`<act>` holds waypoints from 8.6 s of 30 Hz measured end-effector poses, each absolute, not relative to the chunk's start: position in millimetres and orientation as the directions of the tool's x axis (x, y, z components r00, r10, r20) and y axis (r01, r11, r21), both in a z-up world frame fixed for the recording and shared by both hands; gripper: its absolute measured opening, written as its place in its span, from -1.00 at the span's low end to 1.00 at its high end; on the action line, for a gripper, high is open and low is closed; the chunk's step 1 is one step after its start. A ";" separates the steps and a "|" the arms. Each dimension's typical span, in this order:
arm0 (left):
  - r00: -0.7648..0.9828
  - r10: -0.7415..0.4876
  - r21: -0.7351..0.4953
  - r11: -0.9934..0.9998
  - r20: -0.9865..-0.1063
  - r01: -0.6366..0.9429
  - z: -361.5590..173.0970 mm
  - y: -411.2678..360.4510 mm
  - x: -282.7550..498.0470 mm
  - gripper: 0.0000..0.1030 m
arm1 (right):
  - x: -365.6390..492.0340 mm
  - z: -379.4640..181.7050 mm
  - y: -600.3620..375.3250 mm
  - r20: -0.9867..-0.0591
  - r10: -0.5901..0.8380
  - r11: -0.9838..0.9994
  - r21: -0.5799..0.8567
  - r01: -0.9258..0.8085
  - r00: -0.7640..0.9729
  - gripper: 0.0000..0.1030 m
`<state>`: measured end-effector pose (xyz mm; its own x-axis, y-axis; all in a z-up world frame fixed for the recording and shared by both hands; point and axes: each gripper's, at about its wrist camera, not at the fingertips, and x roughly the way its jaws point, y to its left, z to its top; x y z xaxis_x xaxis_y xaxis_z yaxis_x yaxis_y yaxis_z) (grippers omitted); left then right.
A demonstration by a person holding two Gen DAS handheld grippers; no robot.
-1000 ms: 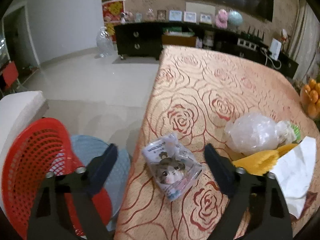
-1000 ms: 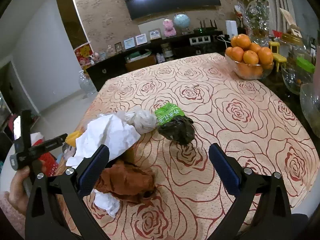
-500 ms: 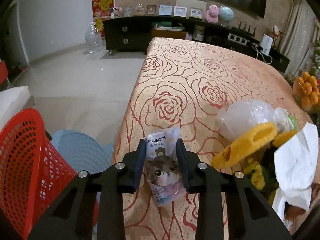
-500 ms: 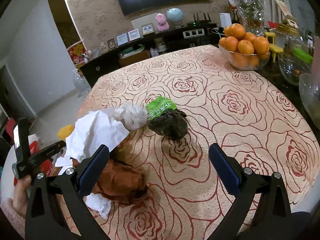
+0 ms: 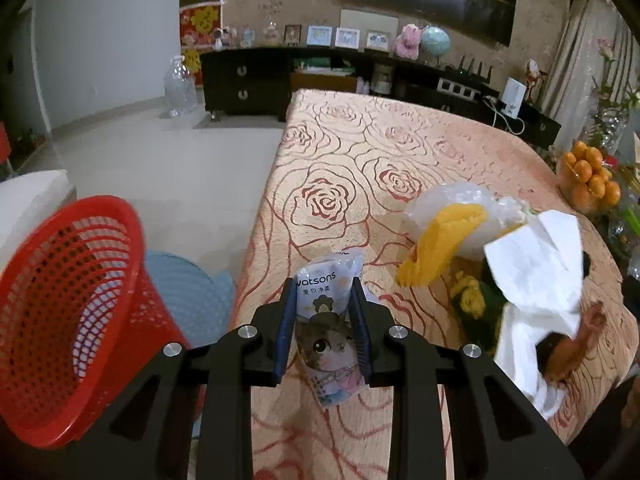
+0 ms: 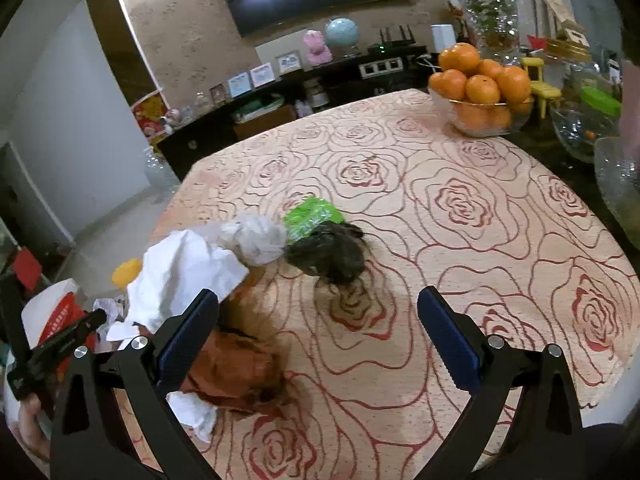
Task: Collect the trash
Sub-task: 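Grasp the brown cloth with the right gripper while the left gripper holds the Watsons bag, then carry both items over the red wastebasket and open both grippers, then grasp the white tissue with the right gripper, then grasp the green-yellow wrapped item with the left gripper while the right gripper holds the tissue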
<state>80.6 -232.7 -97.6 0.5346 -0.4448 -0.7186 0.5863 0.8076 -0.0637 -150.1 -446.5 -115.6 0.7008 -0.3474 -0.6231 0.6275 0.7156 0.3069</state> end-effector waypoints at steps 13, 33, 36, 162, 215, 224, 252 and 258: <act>0.597 -0.469 -0.075 0.822 -0.652 0.564 -74.9 -184.5 49.3 -0.51 | -123.5 -117.4 -410.8 -0.600 -0.181 0.831 0.330 0.447 0.779 0.88; 0.635 -0.490 -0.072 0.821 -0.597 0.566 -67.8 -166.0 44.7 -0.51 | -90.7 -145.5 -398.0 -0.714 -0.164 0.864 0.228 0.448 0.681 0.48; 0.636 -0.494 -0.073 0.820 -0.593 0.568 -67.0 -164.3 43.7 -0.51 | -93.6 -145.6 -400.2 -0.712 -0.165 0.861 0.234 0.452 0.682 0.35; 0.801 -0.257 -0.123 0.966 -0.540 0.227 -41.1 -6.3 122.9 0.51 | -37.4 -53.5 -268.5 -0.568 -0.105 0.975 0.101 0.196 0.816 0.55; 0.657 -0.460 0.066 0.789 -0.597 0.611 -80.0 -167.1 29.5 0.51 | -141.2 -154.9 -417.6 -0.750 -0.251 0.819 0.173 0.548 0.612 -0.69; 0.555 -0.533 0.036 0.699 -0.639 0.714 -87.2 -221.6 19.2 0.51 | -152.1 -152.2 -431.2 -0.740 -0.292 0.783 0.179 0.595 0.607 -0.69; 0.344 -0.591 -0.085 0.578 -0.729 0.812 -137.3 -317.8 24.7 -0.34 | -165.1 -151.7 -441.4 -0.730 -0.242 0.763 0.263 0.590 0.639 -0.69; 0.356 -0.615 -0.099 0.581 -0.704 0.808 -126.1 -303.2 20.2 -0.59 | -168.0 -148.1 -441.9 -0.714 -0.247 0.758 0.279 0.590 0.655 -0.69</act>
